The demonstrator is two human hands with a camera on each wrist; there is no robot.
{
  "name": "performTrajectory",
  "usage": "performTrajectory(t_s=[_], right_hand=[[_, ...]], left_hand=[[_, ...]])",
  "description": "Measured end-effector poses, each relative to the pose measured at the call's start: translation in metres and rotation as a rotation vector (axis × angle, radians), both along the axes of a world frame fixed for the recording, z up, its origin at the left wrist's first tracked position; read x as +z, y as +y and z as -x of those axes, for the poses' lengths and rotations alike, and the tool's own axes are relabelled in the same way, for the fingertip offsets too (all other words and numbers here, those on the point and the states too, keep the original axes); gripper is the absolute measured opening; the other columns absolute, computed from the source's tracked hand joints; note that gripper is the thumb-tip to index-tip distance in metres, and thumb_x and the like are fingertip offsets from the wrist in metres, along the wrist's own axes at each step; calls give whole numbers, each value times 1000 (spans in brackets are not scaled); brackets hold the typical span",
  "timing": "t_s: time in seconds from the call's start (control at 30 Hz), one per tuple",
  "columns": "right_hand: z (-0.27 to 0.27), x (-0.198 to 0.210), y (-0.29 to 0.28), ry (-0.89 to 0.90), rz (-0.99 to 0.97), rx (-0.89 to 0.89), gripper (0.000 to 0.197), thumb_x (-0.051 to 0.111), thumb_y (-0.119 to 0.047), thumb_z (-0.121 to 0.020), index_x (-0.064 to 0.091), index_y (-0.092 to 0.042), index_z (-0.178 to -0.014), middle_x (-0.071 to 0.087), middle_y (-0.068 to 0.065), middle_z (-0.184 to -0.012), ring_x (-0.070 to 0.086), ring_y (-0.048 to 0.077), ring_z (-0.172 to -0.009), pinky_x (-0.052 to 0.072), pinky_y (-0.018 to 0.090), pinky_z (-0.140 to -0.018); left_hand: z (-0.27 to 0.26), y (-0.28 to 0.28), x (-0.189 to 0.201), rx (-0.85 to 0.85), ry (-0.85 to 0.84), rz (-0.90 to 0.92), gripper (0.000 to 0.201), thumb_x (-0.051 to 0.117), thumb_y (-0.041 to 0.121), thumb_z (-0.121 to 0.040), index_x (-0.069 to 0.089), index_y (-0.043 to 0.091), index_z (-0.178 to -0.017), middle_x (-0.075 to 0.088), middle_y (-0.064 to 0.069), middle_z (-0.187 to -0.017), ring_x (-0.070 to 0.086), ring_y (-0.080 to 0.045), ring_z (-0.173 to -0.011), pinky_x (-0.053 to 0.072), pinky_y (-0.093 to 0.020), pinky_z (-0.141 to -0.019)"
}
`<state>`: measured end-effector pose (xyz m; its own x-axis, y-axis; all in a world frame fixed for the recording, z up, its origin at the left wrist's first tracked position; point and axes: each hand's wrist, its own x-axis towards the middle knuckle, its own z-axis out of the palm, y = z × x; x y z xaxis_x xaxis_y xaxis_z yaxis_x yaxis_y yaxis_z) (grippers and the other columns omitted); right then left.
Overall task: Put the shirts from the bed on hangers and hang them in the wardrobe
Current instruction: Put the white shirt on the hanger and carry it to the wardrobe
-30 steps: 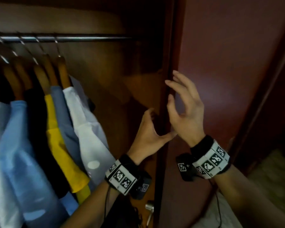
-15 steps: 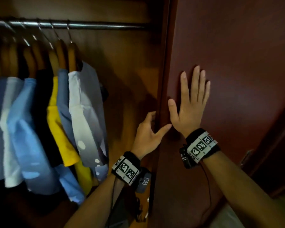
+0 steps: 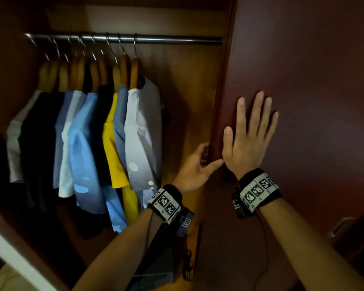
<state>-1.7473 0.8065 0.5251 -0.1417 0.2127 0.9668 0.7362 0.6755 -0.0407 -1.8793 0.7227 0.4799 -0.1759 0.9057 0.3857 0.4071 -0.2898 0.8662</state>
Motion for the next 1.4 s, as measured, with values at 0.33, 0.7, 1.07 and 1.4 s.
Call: performTrajectory(t_s=[0.33,0.7,1.07,1.4], right_hand=[[58,-2,-38,65,3,198,56,43,-18,-108,33,-14,-163,24,22,-170,19,43,-159,11,64,-128],[126,2,-99,61,80,533,65,47,-2,-94,47,-15,-158,29,19,-169,18,38,-160,4,56,-130],[136,0,-121,-105,106,934,70,48,16,-86,53,-6,-152,35,18,-167,27,33,-159,26,54,-127],[-20,-22,-43,123,150,505,56,63,-5,-95,54,-6,-151,21,30,-169,16,44,-159,19,51,-130]], left_hand=[[50,-38,-4,120,31,-9,59,66,26,-101,35,21,-151,42,31,-132,41,32,-114,31,6,-90],[110,-102,-7,291,-37,-140,39,57,5,-104,52,2,-142,69,3,-133,64,-10,-124,51,-34,-104],[157,-155,-3,415,-123,-42,33,54,14,-107,56,5,-139,71,0,-129,66,-11,-116,53,-33,-98],[-15,-84,-28,715,716,-530,48,59,-1,-87,62,3,-135,50,-16,-152,42,-33,-144,34,-48,-120]])
